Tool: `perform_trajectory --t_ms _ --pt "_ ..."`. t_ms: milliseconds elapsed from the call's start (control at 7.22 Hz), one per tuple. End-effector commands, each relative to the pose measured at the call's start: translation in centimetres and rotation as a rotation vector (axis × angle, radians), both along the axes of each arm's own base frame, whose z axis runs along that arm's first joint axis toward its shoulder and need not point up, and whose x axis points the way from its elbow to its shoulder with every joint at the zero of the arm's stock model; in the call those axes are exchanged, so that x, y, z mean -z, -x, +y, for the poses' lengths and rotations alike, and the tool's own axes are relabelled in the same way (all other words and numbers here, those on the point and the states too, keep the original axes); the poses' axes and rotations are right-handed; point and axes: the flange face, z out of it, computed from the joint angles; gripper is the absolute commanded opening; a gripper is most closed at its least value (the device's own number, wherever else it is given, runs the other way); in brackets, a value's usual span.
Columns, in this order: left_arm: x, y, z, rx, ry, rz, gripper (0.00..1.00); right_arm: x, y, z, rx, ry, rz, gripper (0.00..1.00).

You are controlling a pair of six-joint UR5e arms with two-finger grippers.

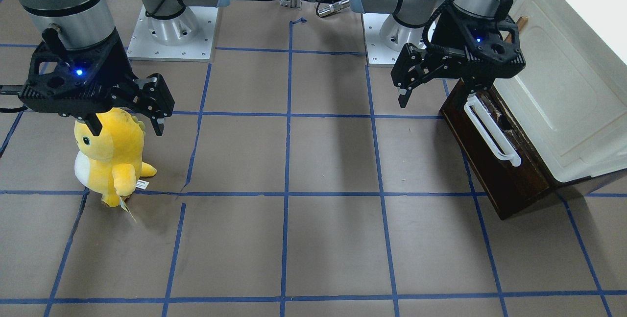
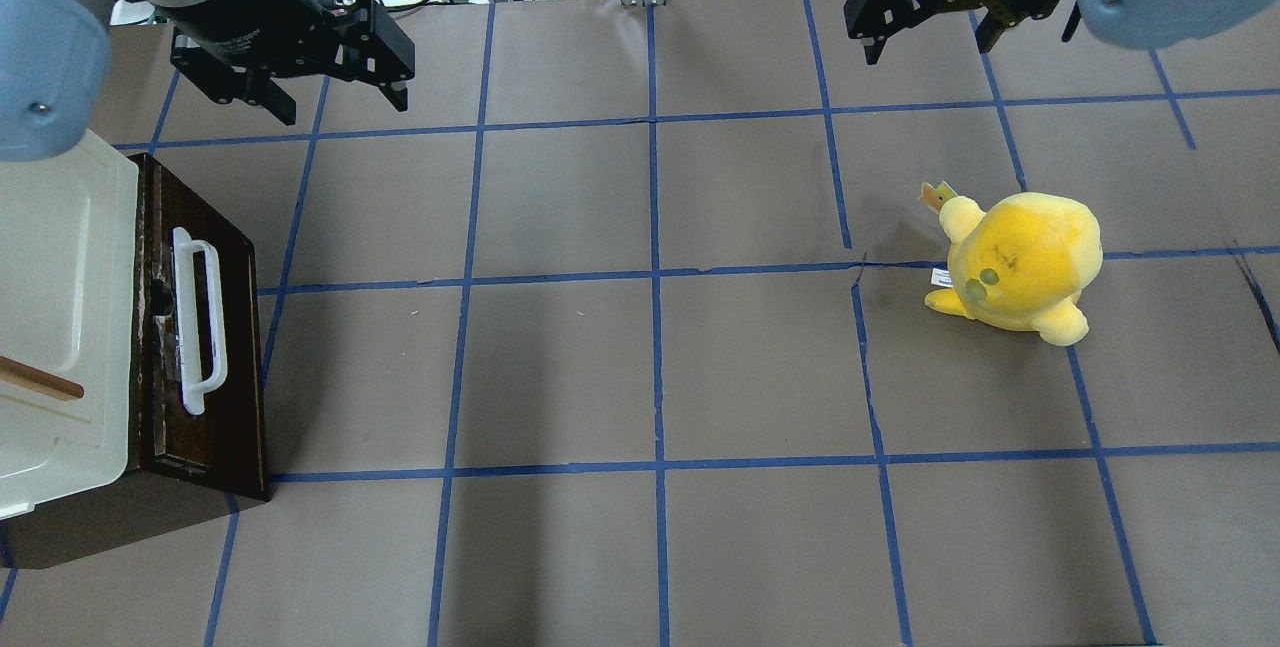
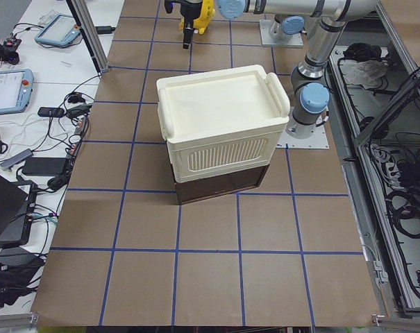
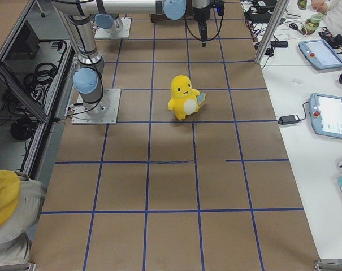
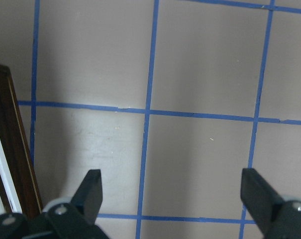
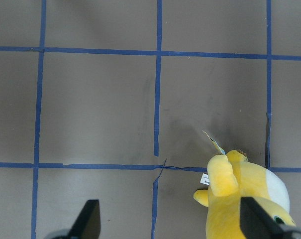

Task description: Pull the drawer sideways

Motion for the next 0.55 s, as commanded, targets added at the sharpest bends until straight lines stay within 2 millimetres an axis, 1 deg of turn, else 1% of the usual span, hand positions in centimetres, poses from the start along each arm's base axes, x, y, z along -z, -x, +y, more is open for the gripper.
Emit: perform_trajectory --t_ms 0,277,415 --pt "-0.10 -0.01 -0.12 0.012 0.007 0.021 1.00 0.00 -0.01 0.00 0.000 0.000 -0.001 1.00" --pt "0.15 0.18 0.35 0.003 0.000 0.026 1.00 0.00 0.00 0.00 0.000 0.000 0.000 1.00" --pt "0.46 0.17 0.27 -0.004 -0.006 0.026 1.00 0.00 0.00 0.00 0.000 0.000 0.000 1.00"
